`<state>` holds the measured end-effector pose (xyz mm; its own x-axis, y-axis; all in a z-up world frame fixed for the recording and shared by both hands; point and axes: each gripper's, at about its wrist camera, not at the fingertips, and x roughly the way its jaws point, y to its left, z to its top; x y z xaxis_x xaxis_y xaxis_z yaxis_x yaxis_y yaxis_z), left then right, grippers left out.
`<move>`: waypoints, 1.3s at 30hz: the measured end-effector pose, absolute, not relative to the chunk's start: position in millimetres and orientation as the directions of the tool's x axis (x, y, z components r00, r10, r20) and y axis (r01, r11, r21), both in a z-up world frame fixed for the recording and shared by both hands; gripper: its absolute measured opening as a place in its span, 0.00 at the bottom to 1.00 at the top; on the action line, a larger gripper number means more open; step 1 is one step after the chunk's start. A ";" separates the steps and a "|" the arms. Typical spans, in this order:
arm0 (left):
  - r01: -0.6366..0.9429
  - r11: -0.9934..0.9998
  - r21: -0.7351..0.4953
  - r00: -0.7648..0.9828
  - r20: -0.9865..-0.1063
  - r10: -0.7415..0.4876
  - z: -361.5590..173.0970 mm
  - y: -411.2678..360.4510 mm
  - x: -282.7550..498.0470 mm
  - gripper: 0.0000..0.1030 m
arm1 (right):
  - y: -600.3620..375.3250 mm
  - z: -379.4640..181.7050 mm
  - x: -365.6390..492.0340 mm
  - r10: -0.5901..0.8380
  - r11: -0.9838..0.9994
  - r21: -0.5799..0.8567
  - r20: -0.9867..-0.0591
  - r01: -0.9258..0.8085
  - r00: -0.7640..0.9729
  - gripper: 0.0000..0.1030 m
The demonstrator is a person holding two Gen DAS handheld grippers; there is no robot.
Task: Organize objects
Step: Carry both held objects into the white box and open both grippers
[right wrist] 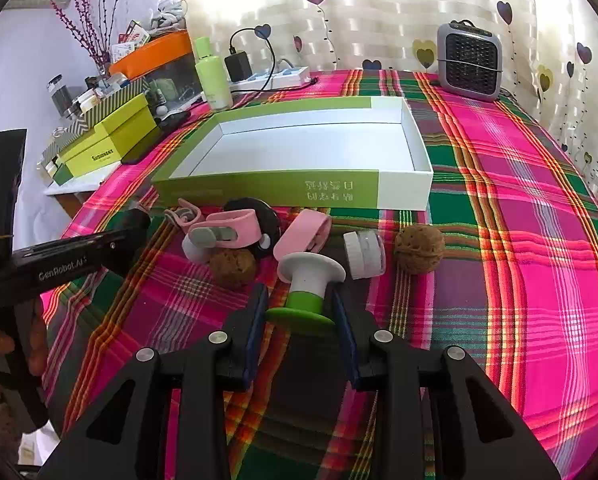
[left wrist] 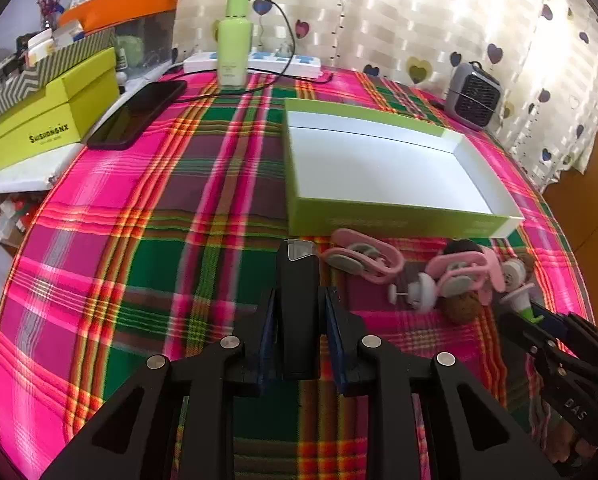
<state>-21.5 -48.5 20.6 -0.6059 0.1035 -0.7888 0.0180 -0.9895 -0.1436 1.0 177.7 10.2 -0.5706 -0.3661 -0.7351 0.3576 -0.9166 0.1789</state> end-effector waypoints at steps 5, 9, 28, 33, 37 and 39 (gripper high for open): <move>-0.006 -0.989 -0.150 -0.613 -0.781 0.122 27.1 -42.7 -15.9 0.22 | 179.2 13.8 3.1 -0.372 -0.915 0.180 -0.728 0.362 -0.577 0.33; -0.030 -0.987 -0.158 -0.624 -0.769 0.142 38.3 -36.5 -16.0 0.22 | 178.0 19.4 2.5 -0.391 -0.907 0.195 -0.720 0.374 -0.574 0.33; -0.087 -0.977 -0.195 -0.647 -0.734 0.204 65.2 -23.3 -64.2 0.21 | 169.0 53.1 -42.1 -0.410 -0.893 0.160 -0.673 0.421 -0.616 0.33; -0.099 -0.973 -0.207 -0.636 -0.739 0.222 64.4 -21.1 -84.1 0.22 | 168.8 55.0 -63.2 -0.409 -0.893 0.161 -0.677 0.420 -0.612 0.33; -0.095 -0.974 -0.204 -0.629 -0.746 0.218 60.5 -19.9 -98.6 0.22 | 168.0 56.2 -78.4 -0.404 -0.896 0.158 -0.678 0.415 -0.614 0.33; -0.103 -0.972 -0.213 -0.624 -0.747 0.230 59.7 -19.3 -106.0 0.22 | 166.8 56.4 -85.3 -0.393 -0.899 0.143 -0.680 0.413 -0.619 0.33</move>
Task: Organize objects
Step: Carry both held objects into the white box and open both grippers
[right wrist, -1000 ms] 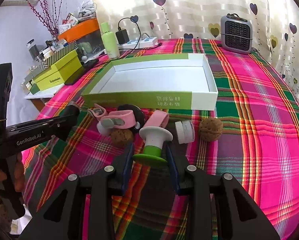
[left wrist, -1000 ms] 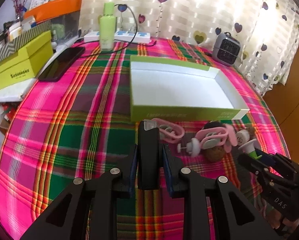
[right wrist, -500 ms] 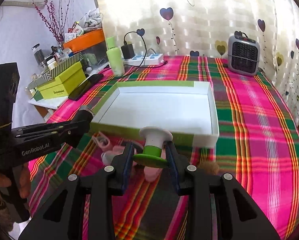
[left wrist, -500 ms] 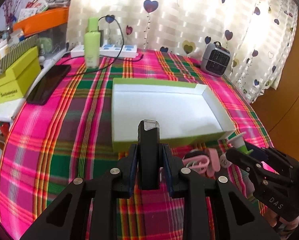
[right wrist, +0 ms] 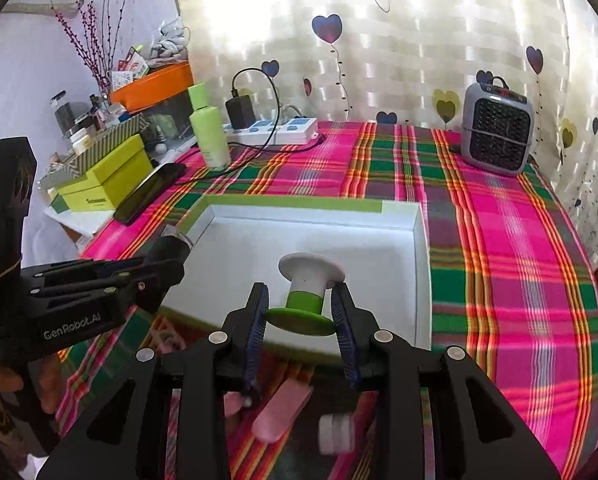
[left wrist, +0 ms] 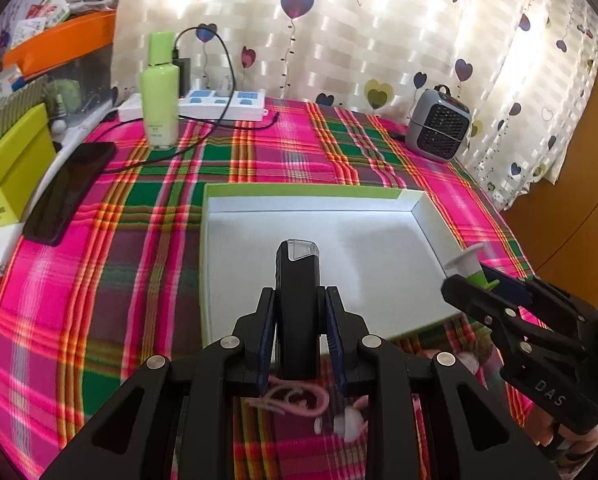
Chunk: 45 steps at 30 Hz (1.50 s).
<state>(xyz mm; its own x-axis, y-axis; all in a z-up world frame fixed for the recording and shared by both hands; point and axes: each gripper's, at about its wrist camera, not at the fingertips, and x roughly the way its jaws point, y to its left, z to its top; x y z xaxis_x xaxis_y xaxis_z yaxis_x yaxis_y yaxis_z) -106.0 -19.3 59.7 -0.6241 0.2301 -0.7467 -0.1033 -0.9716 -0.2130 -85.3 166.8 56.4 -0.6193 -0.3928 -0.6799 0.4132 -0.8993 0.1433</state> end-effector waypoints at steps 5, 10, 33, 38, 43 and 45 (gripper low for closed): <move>-0.107 -0.973 -0.207 -0.618 -0.752 0.228 57.6 -16.2 -127.0 0.22 | 162.2 53.2 -110.2 -0.388 -0.900 0.144 -0.695 0.412 -0.605 0.33; -0.107 -0.972 -0.209 -0.607 -0.761 0.230 52.1 -12.9 -147.3 0.22 | 154.9 43.5 -135.2 -0.369 -0.904 0.134 -0.722 0.406 -0.585 0.33; -0.077 -0.978 -0.194 -0.555 -0.806 0.204 25.0 -12.8 -196.3 0.22 | 142.2 14.3 -192.7 -0.310 -0.920 0.109 -0.791 0.377 -0.528 0.33; -0.077 -0.977 -0.197 -0.556 -0.805 0.206 24.5 -12.3 -197.0 0.22 | 143.0 10.8 -196.2 -0.294 -0.925 0.102 -0.805 0.367 -0.515 0.33; -0.077 -0.978 -0.195 -0.557 -0.805 0.204 24.8 -11.5 -196.7 0.22 | 140.8 10.1 -196.5 -0.276 -0.926 0.080 -0.811 0.369 -0.517 0.33; -0.072 -0.979 -0.190 -0.558 -0.806 0.197 25.0 -12.0 -197.0 0.27 | 140.5 10.1 -196.6 -0.275 -0.926 0.079 -0.811 0.369 -0.516 0.33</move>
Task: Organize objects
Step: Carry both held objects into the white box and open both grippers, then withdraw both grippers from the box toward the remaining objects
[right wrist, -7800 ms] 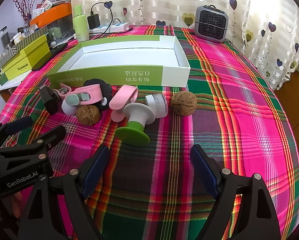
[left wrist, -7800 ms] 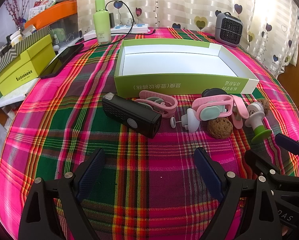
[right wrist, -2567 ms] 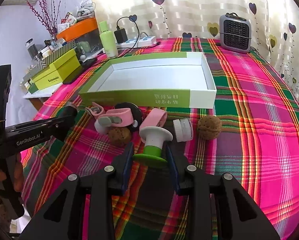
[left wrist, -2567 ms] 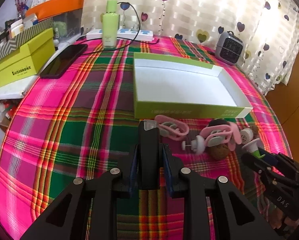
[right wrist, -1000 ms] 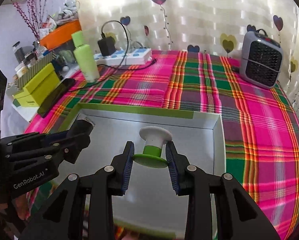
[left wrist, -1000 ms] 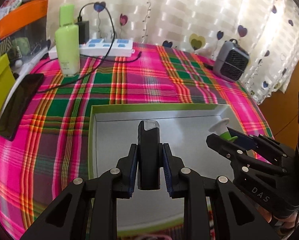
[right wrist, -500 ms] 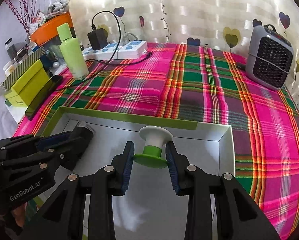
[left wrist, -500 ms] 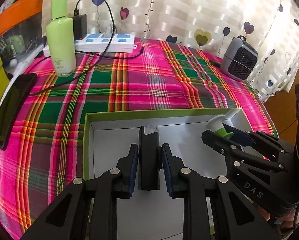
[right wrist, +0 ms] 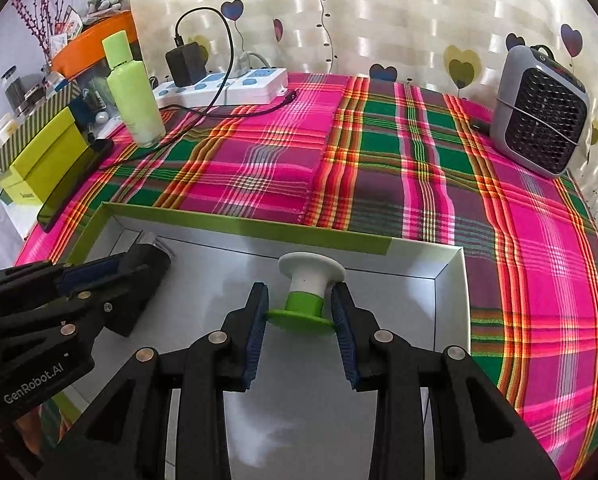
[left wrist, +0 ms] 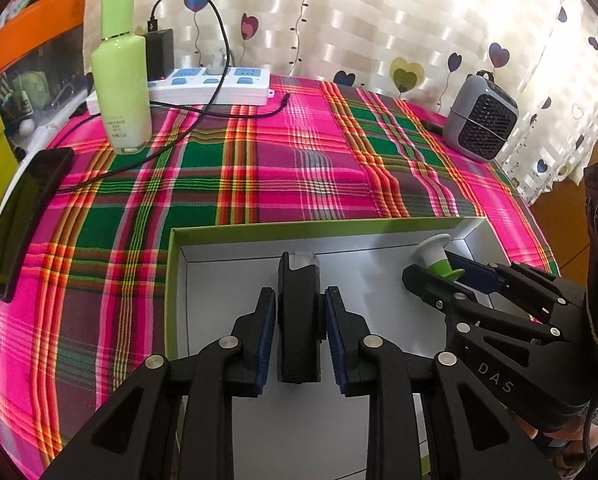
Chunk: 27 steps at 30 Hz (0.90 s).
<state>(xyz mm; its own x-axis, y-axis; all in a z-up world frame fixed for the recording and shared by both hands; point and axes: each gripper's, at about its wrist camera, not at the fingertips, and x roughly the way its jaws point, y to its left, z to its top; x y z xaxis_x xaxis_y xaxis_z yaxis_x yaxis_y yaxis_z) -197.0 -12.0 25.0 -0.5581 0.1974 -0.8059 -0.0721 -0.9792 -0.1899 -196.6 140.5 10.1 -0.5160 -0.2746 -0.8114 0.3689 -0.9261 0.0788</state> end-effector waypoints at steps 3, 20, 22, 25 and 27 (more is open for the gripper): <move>-0.067 -0.977 -0.202 -0.557 -0.805 0.204 25.1 -14.2 -196.2 0.33 | 141.9 10.1 -195.5 -0.285 -0.925 0.093 -0.811 0.369 -0.511 0.33; -0.081 -0.978 -0.190 -0.593 -0.779 0.201 42.5 -16.7 -165.5 0.40 | 149.3 35.4 -159.8 -0.290 -0.931 0.084 -0.762 0.356 -0.579 0.52; -0.085 -0.979 -0.187 -0.601 -0.774 0.200 45.0 -15.9 -158.0 0.40 | 151.2 39.7 -152.6 -0.293 -0.931 0.087 -0.756 0.354 -0.585 0.52; -0.087 -0.977 -0.196 -0.611 -0.764 0.208 48.5 -17.1 -147.4 0.40 | 155.6 44.9 -142.4 -0.295 -0.933 0.091 -0.748 0.349 -0.595 0.52; -0.083 -0.979 -0.187 -0.627 -0.753 0.197 51.0 -19.1 -139.9 0.40 | 158.8 47.7 -134.9 -0.296 -0.934 0.094 -0.744 0.345 -0.599 0.52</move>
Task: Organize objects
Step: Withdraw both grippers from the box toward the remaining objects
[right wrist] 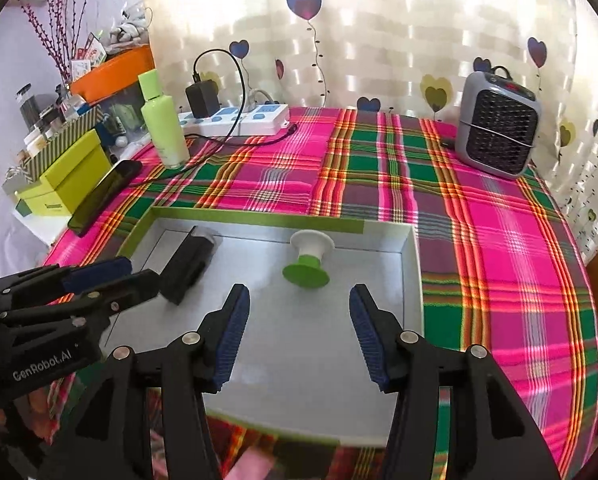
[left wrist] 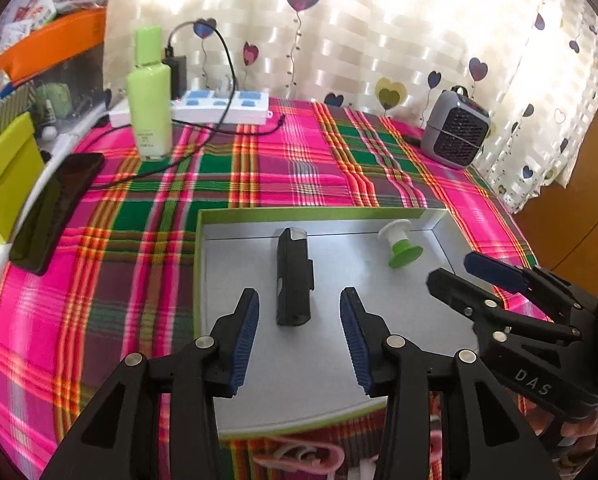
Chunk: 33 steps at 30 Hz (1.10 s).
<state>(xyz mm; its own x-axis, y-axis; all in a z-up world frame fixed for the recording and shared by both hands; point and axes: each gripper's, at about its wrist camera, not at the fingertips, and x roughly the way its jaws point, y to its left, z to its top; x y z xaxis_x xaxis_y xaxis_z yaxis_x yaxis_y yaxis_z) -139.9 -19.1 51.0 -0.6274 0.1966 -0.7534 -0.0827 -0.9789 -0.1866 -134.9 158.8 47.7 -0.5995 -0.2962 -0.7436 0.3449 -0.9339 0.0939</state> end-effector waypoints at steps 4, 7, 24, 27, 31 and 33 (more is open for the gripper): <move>-0.058 -0.979 -0.194 -0.636 -0.749 0.186 52.0 -28.7 -125.0 0.40 | 165.0 50.9 -122.3 -0.302 -0.934 0.101 -0.735 0.342 -0.607 0.52; -0.043 -0.980 -0.197 -0.645 -0.743 0.178 53.4 -34.8 -113.4 0.40 | 169.9 52.1 -113.2 -0.299 -0.936 0.099 -0.731 0.337 -0.614 0.52; -0.034 -0.974 -0.222 -0.641 -0.743 0.192 45.8 -46.2 -71.3 0.40 | 205.2 44.9 -67.2 -0.274 -0.951 0.108 -0.726 0.290 -0.630 0.52; -0.027 -0.973 -0.229 -0.628 -0.754 0.195 38.2 -48.7 -66.1 0.40 | 210.0 40.0 -56.3 -0.263 -0.953 0.096 -0.731 0.287 -0.630 0.52; -0.021 -0.968 -0.248 -0.620 -0.756 0.207 31.8 -53.7 -59.5 0.40 | 215.1 35.0 -43.7 -0.262 -0.953 0.094 -0.733 0.287 -0.628 0.52; -0.014 -0.966 -0.258 -0.617 -0.758 0.211 28.9 -55.9 -56.4 0.40 | 216.9 33.8 -39.4 -0.270 -0.951 0.100 -0.730 0.292 -0.628 0.52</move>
<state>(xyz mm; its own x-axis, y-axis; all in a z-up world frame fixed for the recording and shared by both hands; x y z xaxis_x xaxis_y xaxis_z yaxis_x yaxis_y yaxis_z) -56.4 -55.9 28.9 -0.6174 0.2110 -0.7578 -0.0135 -0.9661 -0.2579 -39.4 216.9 33.8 -0.6283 -0.2696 -0.7298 0.2922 -0.9511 0.0998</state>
